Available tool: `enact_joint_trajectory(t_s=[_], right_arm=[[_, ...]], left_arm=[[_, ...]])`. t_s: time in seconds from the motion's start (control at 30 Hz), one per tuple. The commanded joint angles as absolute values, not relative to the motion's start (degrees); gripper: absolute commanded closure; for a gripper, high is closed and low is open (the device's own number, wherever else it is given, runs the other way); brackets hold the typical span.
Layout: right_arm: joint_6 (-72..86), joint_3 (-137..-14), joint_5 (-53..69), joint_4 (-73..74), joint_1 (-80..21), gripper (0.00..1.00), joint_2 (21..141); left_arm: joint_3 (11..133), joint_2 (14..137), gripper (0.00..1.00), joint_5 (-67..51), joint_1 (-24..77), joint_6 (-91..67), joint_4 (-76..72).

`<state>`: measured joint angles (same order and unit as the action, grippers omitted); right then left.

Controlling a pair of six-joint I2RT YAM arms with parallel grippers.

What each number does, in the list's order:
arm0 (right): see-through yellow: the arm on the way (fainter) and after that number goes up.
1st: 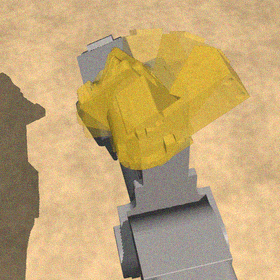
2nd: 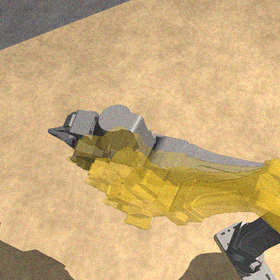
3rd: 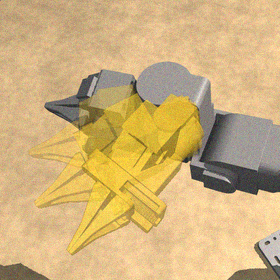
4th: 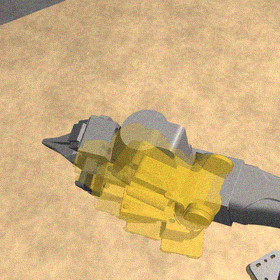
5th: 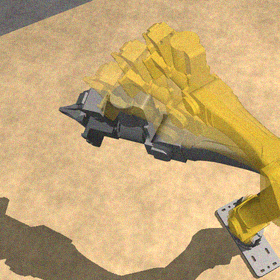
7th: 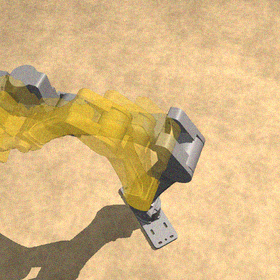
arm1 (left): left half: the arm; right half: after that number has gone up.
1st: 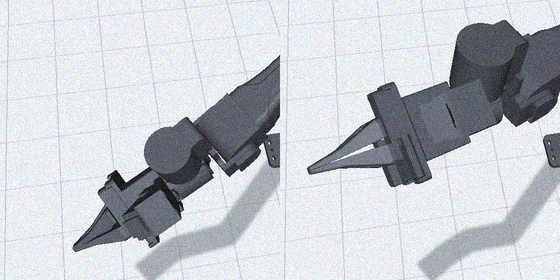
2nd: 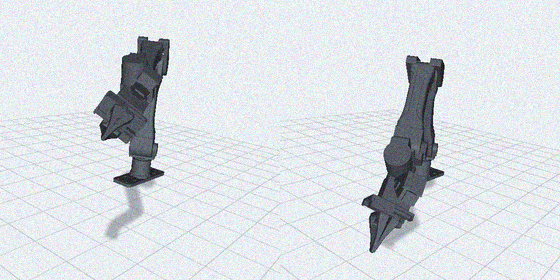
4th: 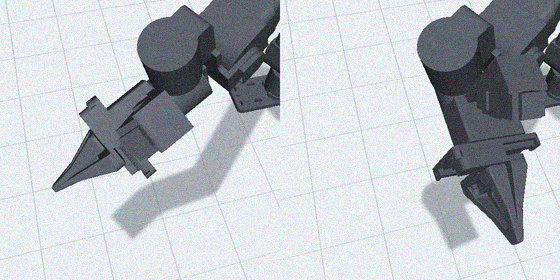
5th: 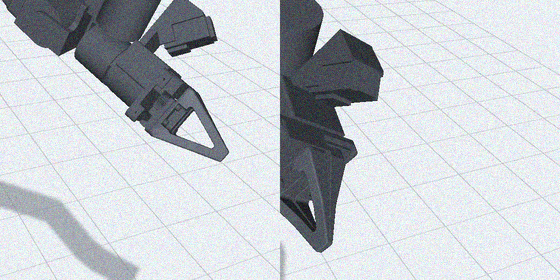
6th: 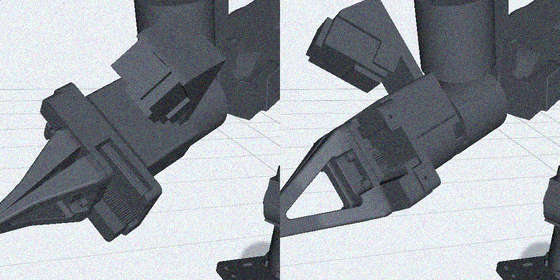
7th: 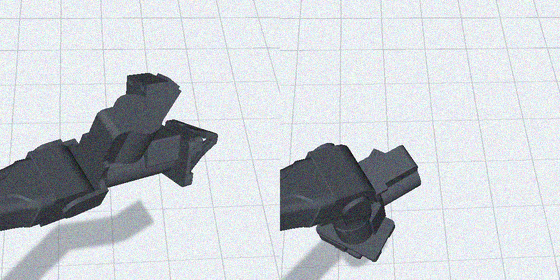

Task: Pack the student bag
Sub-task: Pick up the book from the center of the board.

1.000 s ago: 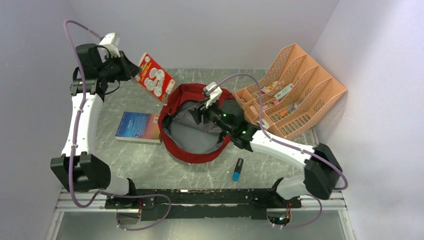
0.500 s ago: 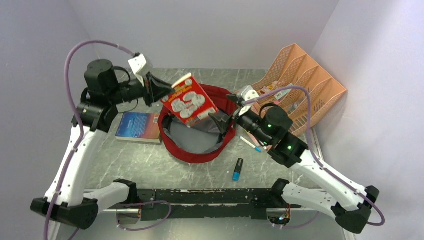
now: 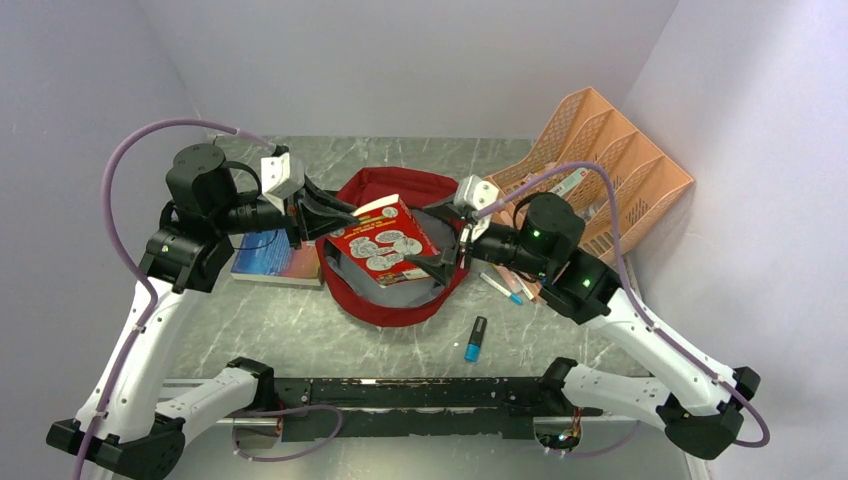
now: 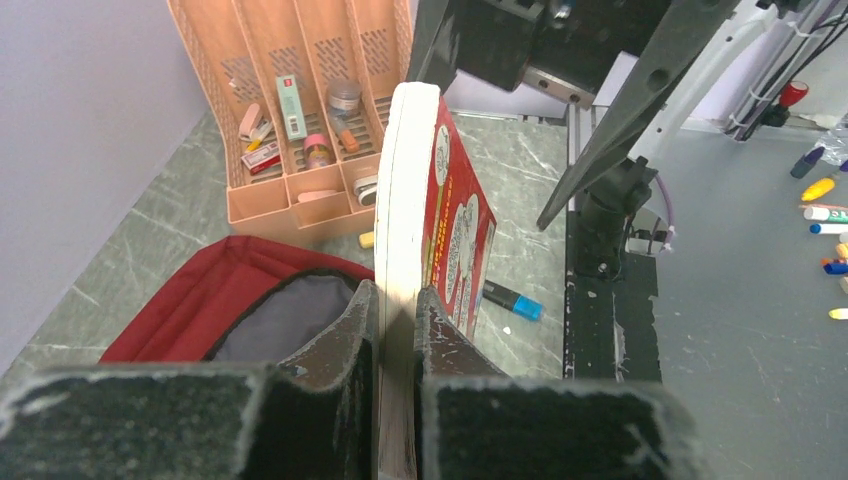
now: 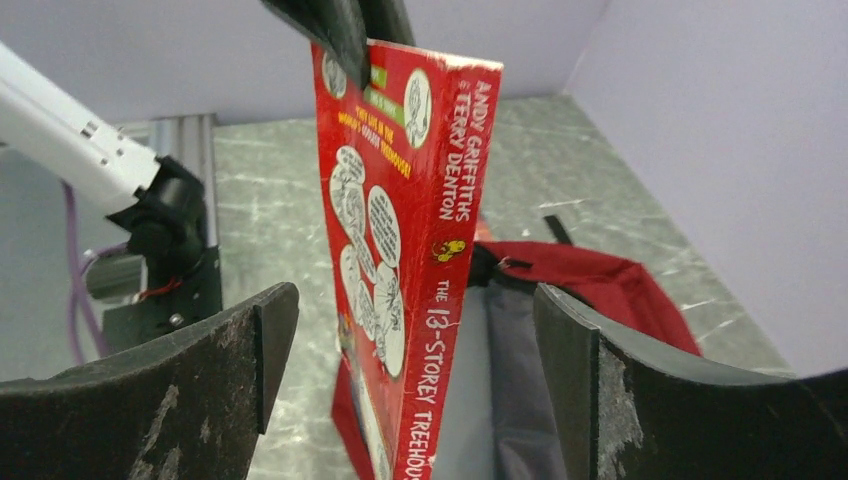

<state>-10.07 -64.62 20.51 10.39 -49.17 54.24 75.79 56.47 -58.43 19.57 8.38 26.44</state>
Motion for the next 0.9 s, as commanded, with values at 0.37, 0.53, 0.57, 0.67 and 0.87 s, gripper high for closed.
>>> enact_joint_trajectory(t_s=[0.37, 0.53, 0.57, 0.67, 0.87], right_arm=[[-4.9, -65.4, 32.1, 9.7, -48.7, 0.36, 59.1], [-3.9, -64.5, 32.7, 7.7, -48.7, 0.67, 59.0], [-3.6, -64.2, 32.4, 7.1, -48.6, 0.72, 58.7], [-2.6, -63.0, 30.8, 5.7, -48.7, 0.88, 57.6], [-0.6, -61.1, 27.2, 3.6, -48.6, 1.0, 55.3]], left_arm=[[75.8, 55.8, 0.95, -66.1, 20.1, 7.8, 20.8], [75.4, 55.5, 0.95, -65.3, 20.1, 6.8, 20.1], [75.1, 55.4, 0.95, -64.9, 20.1, 6.5, 19.8], [74.2, 55.0, 0.94, -64.4, 20.1, 5.1, 18.3], [71.6, 54.3, 0.45, -63.3, 20.1, -1.3, 12.0]])
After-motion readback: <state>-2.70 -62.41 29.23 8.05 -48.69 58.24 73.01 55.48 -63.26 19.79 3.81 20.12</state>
